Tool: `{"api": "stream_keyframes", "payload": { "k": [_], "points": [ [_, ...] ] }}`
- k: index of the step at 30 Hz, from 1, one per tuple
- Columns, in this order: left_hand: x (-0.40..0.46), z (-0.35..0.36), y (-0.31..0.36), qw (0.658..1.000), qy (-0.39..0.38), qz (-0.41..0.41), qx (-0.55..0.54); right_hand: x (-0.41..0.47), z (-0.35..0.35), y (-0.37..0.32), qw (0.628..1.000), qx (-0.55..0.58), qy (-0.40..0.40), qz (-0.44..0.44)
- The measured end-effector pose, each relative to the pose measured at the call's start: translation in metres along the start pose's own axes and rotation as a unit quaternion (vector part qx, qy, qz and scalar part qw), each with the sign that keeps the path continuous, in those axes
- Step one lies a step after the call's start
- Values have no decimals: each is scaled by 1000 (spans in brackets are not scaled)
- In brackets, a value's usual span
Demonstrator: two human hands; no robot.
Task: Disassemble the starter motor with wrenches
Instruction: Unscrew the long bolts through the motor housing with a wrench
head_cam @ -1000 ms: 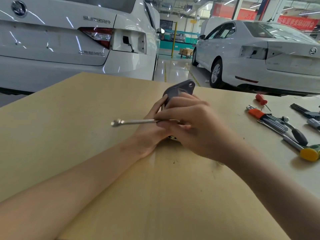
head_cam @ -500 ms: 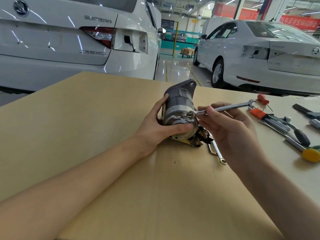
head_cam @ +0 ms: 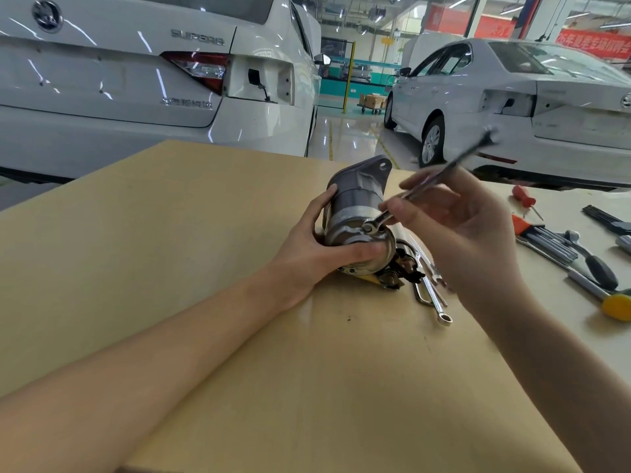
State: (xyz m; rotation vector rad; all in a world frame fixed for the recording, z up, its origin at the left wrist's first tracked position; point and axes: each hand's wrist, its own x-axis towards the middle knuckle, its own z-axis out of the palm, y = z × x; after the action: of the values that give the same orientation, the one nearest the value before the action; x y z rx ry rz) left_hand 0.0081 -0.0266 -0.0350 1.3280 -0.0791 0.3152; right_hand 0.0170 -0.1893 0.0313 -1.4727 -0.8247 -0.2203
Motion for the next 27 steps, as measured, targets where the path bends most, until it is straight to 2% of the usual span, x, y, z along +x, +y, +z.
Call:
{"api": "stream_keyframes", "payload": {
  "k": [2, 4, 7, 8, 9, 10, 11, 13, 14, 15, 17, 19, 22, 27],
  "points": [
    [-1, 0, 0, 1000, 4, -4, 2, 11, 6, -7, 988, -131, -45, -65],
    [-2, 0, 0, 1000, -2, -2, 16, 21, 16, -15, 951, -253, -133, -118],
    [-4, -3, 0, 998, -18, 4, 63, 26, 30, -16, 818, -438, -314, -200],
    [-4, -5, -1, 998, -21, -3, 67, 24, 31, -14, 795, -459, -335, -215],
    [-4, -5, -2, 998, -25, -8, 64, 22, 30, -12, 799, -446, -333, -227],
    [-5, -6, -4, 998, -28, -7, 57, 18, 27, -9, 824, -408, -316, -235],
    [-5, -6, -3, 998, -28, -4, 52, 13, 23, -6, 864, -350, -281, -229],
    [-3, -4, 1, 999, -18, -2, 42, 2, 15, 2, 955, -179, -177, -157],
    [-3, -2, 3, 999, -12, -5, 31, -2, 11, 6, 985, -71, -125, -98],
    [-3, 0, 4, 1000, -7, -9, 23, -5, 7, 9, 996, 33, -77, -36],
    [-3, 2, 4, 1000, 0, -14, 25, -8, 0, 13, 983, 168, -23, 65],
    [-4, 2, 5, 1000, 6, -15, 21, -8, -4, 15, 968, 224, -4, 116],
    [-4, 2, 6, 1000, 6, -18, 15, -7, 0, 17, 953, 270, 10, 136],
    [-5, 2, 6, 1000, 7, -18, 13, -7, 2, 20, 956, 264, 12, 131]
  ]
}}
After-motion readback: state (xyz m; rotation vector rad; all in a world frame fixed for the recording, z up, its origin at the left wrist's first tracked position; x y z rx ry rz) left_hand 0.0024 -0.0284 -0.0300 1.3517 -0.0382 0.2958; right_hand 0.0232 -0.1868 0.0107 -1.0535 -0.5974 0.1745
